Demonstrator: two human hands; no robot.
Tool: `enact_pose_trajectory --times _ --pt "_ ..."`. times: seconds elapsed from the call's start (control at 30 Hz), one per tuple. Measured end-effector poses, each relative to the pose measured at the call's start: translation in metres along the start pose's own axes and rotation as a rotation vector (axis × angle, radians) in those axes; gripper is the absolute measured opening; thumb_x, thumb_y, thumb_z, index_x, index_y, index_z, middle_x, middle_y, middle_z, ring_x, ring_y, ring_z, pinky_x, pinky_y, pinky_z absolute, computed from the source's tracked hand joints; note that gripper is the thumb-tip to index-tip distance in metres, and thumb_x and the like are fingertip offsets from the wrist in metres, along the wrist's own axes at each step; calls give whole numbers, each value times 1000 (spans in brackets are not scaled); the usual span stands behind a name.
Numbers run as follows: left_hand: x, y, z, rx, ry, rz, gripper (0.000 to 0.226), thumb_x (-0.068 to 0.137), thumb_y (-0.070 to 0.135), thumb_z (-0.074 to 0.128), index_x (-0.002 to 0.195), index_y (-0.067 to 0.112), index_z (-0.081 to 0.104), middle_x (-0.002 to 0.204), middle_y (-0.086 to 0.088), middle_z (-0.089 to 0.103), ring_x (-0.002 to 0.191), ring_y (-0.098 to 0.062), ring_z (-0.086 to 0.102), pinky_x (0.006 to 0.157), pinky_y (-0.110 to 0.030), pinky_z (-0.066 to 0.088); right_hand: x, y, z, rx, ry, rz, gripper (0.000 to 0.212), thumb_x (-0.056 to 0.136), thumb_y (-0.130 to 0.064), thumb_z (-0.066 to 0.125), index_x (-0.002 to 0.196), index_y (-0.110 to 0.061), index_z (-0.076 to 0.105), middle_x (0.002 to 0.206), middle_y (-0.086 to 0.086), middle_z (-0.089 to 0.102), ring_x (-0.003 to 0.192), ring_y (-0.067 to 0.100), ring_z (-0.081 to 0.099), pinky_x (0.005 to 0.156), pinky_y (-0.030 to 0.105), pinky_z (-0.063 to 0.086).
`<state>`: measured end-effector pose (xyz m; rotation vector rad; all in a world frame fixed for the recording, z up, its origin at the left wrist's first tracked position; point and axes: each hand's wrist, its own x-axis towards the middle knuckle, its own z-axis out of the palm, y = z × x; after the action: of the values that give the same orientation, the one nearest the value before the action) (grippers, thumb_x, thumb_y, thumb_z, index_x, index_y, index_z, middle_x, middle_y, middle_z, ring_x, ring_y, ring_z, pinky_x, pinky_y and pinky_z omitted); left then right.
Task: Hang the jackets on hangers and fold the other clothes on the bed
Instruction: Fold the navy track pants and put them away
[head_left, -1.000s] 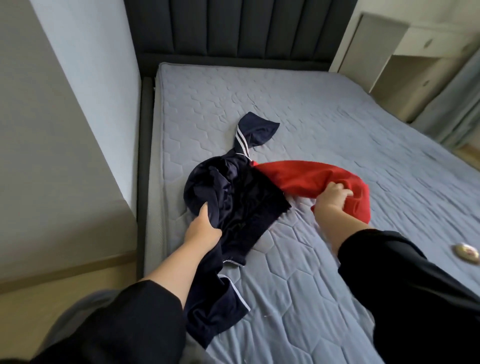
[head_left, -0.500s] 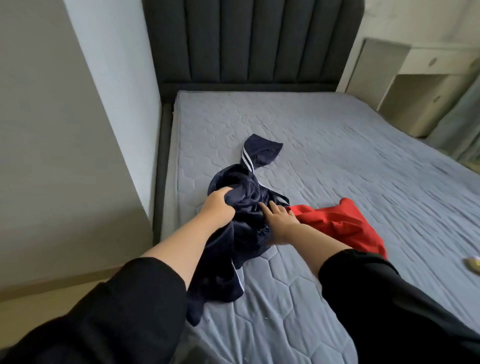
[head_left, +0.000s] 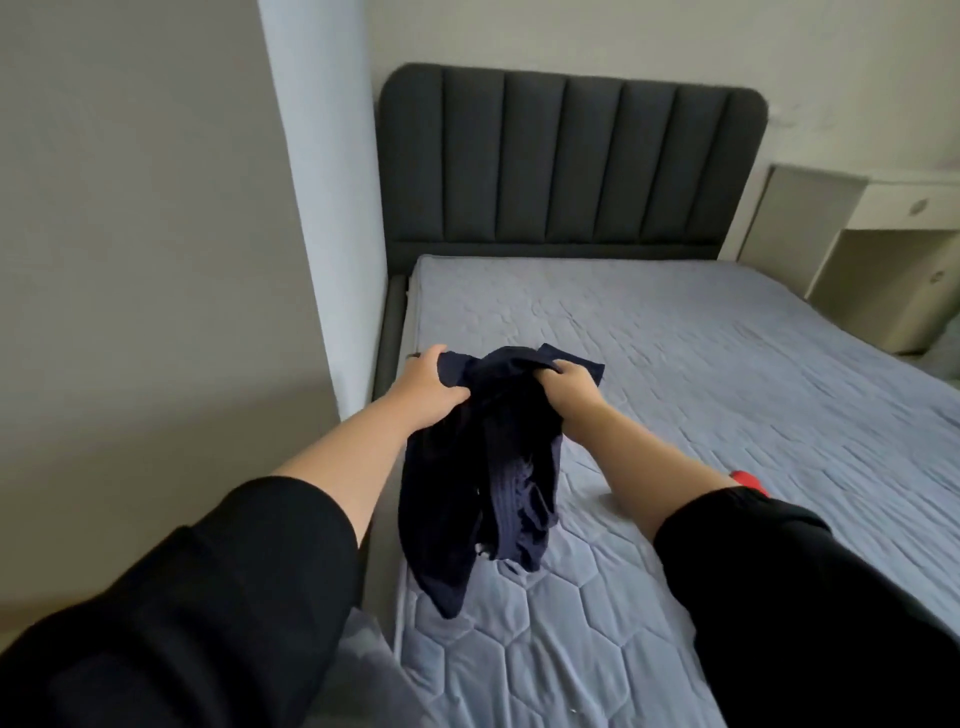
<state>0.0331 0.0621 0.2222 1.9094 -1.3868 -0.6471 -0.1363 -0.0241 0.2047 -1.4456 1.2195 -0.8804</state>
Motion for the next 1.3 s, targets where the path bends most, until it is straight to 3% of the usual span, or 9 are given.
enact_pose_trajectory --times 0.13,0.33,0.47,0.63,0.77,0.9,1.0,1.13,1.3 --pt "-1 22 -18 213 68 182 57 86 19 56 141 21 41 143 -6 40 132 -25 37 109 -39 33 -2 -49 10 120 21 -9 15 91 -19 55 89 -7 64 87 13 63 79 26 60 77 38 53" --pt "-24 46 -43 -181 -219 265 69 83 -17 45 142 19 41 130 0 51 114 -12 53 80 -11 47 -7 -81 13 305 99 46 15 89 -15 60 96 -4 65 78 9 62 70 24 60 70 34 52" --pt "-29 55 -49 -205 -197 330 51 83 -14 53 126 13 60 109 -11 67 88 -12 62 76 -17 51 -9 -88 8 358 77 111 15 90 -19 62 97 -6 62 83 10 63 78 27 62 77 38 54" --pt "-32 65 -54 -153 -113 326 23 87 3 64 106 13 72 74 10 66 60 8 59 62 -7 45 -16 -95 4 361 -84 121 23 92 -23 61 105 -4 63 98 15 66 87 27 64 81 38 54" --pt "-31 71 -50 -81 51 299 9 89 18 65 83 14 72 77 0 68 70 -10 59 72 -21 47 -30 -98 3 35 -328 4 20 90 -21 58 99 -5 67 88 10 65 82 20 61 75 30 49" --pt "-29 70 -52 -2 121 238 16 85 25 69 77 11 69 67 0 59 62 -12 51 60 -23 41 -42 -102 -1 -36 -403 -4 21 96 -29 51 101 -12 64 73 0 63 66 11 58 60 23 46" --pt "-30 67 -53 55 114 186 22 83 28 71 79 7 71 73 -5 63 68 -16 56 68 -27 47 -46 -102 -5 -50 -495 -14 33 98 -36 46 115 -11 60 96 5 66 85 16 62 79 30 50" --pt "-33 64 -51 49 136 176 21 80 27 74 74 7 72 71 -5 64 67 -16 57 65 -26 47 -55 -99 -3 -331 -605 -90 19 92 -21 59 109 -13 63 106 7 68 98 18 65 94 32 52" --pt "-37 64 -52 97 89 206 19 79 28 74 65 17 68 73 0 67 69 -13 59 62 -21 46 -63 -94 6 -806 -463 -176 5 83 -9 55 86 -7 59 73 7 59 68 20 57 63 24 48"
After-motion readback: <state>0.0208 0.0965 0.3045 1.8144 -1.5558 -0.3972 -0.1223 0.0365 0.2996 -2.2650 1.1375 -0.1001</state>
